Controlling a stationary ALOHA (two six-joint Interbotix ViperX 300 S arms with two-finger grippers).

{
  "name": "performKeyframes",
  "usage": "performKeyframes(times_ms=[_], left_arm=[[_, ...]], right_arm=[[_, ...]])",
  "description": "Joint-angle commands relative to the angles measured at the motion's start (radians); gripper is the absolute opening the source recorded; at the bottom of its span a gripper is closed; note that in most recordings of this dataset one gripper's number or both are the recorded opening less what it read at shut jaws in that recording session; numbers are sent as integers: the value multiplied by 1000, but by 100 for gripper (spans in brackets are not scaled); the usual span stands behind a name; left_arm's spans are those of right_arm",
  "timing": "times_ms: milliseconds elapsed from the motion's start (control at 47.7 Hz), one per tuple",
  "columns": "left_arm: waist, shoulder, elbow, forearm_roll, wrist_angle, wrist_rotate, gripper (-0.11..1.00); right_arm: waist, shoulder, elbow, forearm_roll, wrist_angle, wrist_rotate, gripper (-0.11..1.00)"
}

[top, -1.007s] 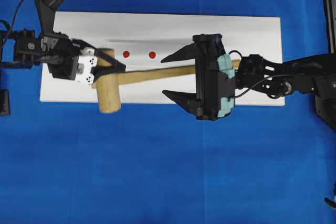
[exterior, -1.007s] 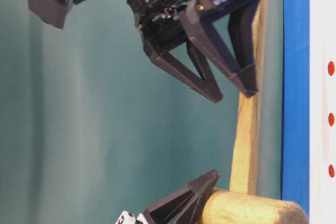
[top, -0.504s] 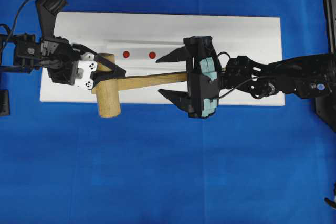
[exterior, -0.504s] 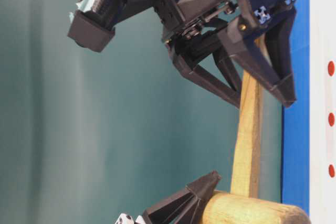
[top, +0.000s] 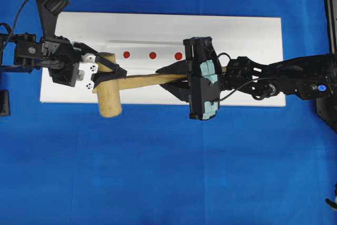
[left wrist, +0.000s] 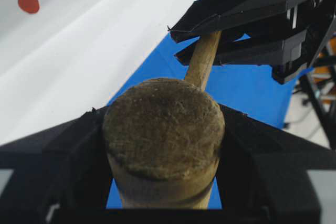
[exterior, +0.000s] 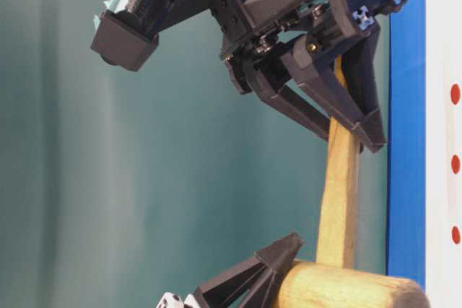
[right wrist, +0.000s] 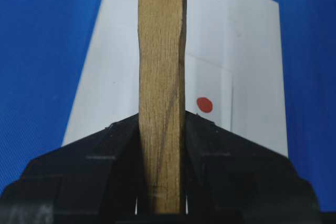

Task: Hit the mark with a hammer.
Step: 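Release the head with the left gripper and retract the left arm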

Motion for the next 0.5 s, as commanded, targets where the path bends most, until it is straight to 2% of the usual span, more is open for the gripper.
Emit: performKeyframes(times_ms=[0,357,399,483], left_arm=[[-12,-2,-37,5,-8,18,45],[-11,0,-41,2,-3,11,46],[-11,0,-41,2,-3,11,53],[-11,0,-40,2,-3,11,77]], right_arm=[[-3,-11,-26,-2,-3,3,8],[-3,-11,-29,0,-2,8,8],[-3,-11,-29,0,0,9,8],[-3,-11,-29,0,0,11,8]])
